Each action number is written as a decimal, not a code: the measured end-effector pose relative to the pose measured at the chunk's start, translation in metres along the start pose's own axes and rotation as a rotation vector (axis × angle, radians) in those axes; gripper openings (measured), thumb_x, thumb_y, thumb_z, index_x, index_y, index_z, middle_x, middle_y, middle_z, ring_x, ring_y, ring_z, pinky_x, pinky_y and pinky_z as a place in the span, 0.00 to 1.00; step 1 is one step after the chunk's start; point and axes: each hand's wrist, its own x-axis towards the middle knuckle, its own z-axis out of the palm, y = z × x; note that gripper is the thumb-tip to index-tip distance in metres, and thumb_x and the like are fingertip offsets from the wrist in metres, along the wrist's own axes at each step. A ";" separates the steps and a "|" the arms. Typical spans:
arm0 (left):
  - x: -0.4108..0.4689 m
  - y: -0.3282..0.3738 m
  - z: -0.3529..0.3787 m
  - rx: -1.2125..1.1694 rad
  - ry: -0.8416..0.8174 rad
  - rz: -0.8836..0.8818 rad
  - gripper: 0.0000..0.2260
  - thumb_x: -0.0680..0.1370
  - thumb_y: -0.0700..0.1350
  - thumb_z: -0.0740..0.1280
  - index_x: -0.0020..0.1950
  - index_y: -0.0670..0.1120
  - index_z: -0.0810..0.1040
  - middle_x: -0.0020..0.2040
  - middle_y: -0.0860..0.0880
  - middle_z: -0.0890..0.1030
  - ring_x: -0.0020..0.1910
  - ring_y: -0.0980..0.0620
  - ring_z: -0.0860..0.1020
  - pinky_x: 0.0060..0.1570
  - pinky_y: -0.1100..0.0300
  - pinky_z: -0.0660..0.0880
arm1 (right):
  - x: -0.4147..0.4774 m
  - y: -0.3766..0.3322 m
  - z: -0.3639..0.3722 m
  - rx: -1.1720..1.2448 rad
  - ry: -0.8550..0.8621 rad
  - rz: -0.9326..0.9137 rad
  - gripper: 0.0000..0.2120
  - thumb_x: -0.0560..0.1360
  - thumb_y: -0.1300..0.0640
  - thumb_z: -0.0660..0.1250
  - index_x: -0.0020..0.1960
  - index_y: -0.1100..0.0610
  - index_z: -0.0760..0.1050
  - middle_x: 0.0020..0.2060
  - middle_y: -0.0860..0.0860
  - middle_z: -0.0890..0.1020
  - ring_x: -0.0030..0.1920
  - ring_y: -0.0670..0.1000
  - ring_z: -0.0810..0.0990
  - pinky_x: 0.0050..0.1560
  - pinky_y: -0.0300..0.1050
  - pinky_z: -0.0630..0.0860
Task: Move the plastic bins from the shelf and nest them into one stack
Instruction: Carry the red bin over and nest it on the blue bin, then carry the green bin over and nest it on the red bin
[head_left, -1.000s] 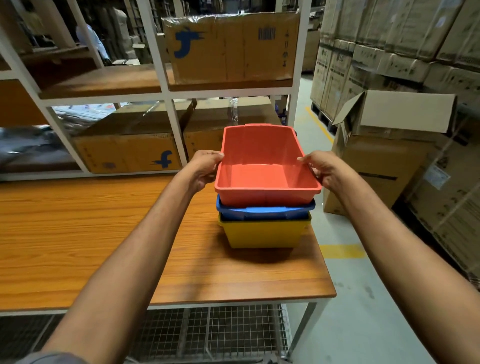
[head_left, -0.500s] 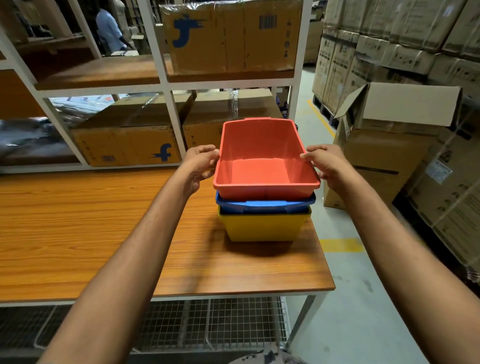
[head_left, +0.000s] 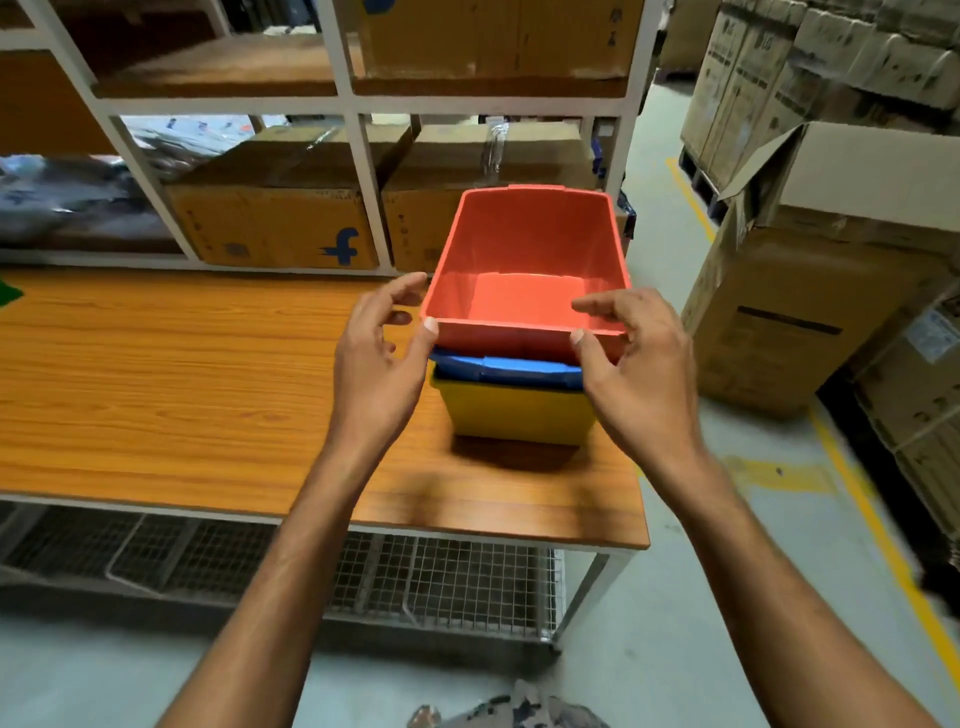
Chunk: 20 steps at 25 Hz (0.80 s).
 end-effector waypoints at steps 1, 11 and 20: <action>-0.016 0.001 -0.003 0.009 0.017 -0.001 0.19 0.81 0.46 0.69 0.72 0.58 0.75 0.64 0.58 0.78 0.60 0.60 0.77 0.46 0.74 0.71 | -0.010 -0.004 0.000 0.029 -0.007 -0.033 0.12 0.76 0.60 0.70 0.57 0.49 0.82 0.52 0.44 0.80 0.57 0.48 0.79 0.55 0.49 0.79; -0.165 -0.061 -0.051 0.122 0.081 -0.301 0.20 0.78 0.52 0.71 0.70 0.56 0.77 0.64 0.59 0.80 0.63 0.57 0.77 0.63 0.49 0.76 | -0.139 -0.025 0.054 0.359 -0.598 0.182 0.18 0.75 0.62 0.73 0.61 0.45 0.79 0.54 0.41 0.82 0.56 0.42 0.81 0.49 0.39 0.80; -0.271 -0.112 -0.193 0.329 0.113 -0.424 0.23 0.80 0.52 0.69 0.75 0.56 0.72 0.71 0.56 0.75 0.71 0.55 0.71 0.69 0.50 0.71 | -0.253 -0.130 0.126 0.347 -0.777 0.171 0.16 0.76 0.56 0.74 0.62 0.45 0.78 0.54 0.41 0.81 0.54 0.40 0.80 0.52 0.40 0.80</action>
